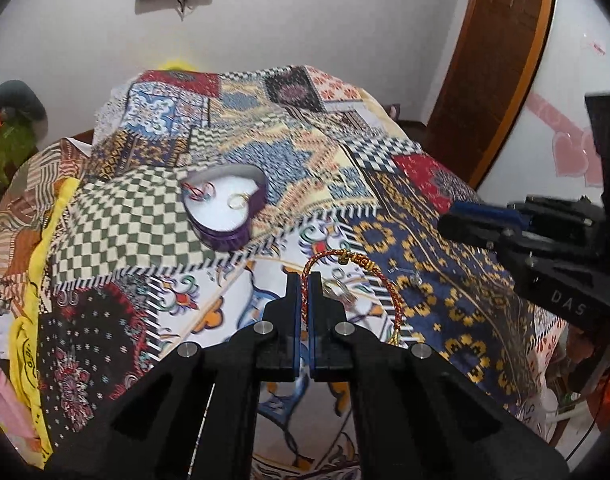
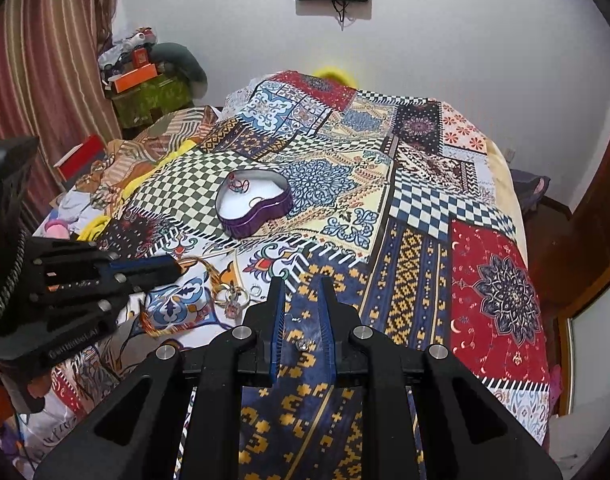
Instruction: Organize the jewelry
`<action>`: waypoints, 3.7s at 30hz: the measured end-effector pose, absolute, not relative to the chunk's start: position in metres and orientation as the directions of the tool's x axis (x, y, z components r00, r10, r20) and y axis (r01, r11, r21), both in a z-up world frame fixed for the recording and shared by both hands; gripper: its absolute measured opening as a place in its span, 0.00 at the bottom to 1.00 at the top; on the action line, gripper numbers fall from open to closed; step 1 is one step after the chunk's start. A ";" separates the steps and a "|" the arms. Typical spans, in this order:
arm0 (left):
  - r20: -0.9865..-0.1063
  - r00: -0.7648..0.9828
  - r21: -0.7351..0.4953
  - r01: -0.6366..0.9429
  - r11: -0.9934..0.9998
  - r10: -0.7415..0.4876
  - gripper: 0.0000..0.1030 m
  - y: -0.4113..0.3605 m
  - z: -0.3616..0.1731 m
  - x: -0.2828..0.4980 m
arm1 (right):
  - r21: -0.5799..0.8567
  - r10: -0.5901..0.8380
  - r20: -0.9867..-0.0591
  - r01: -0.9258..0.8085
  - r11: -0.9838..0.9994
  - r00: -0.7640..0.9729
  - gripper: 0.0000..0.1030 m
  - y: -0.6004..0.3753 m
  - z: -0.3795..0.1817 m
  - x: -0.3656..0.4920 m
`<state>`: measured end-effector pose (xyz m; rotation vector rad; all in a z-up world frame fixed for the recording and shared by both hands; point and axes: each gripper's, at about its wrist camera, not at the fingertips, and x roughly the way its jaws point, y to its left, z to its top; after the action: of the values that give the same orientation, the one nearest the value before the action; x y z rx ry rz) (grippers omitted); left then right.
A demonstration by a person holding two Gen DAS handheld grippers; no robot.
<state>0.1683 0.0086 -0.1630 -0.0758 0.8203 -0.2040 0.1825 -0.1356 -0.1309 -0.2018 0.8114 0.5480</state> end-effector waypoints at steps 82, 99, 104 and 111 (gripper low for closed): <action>-0.736 0.675 -0.078 0.002 0.997 -0.059 0.01 0.077 -0.206 0.316 | 0.144 0.474 -0.773 -0.611 0.779 0.422 0.12 -0.031 -0.150 0.318; -0.761 0.644 -0.092 0.014 0.996 -0.079 0.01 0.078 -0.224 0.328 | 0.205 0.445 -0.848 -0.596 0.776 0.287 0.12 -0.016 -0.187 0.340; -0.755 0.651 -0.085 0.013 0.996 -0.073 0.01 0.078 -0.222 0.325 | 0.172 0.425 -0.853 -0.604 0.778 0.304 0.12 -0.014 -0.188 0.338; -0.758 0.650 -0.079 0.007 0.997 -0.065 0.02 0.081 -0.215 0.317 | 0.119 0.395 -0.854 -0.611 0.782 0.338 0.12 -0.012 -0.182 0.334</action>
<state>0.3170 0.0813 -0.2147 -0.0710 0.8630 -0.0410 0.3336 -0.0122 -0.1824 -0.2391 1.0349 0.6634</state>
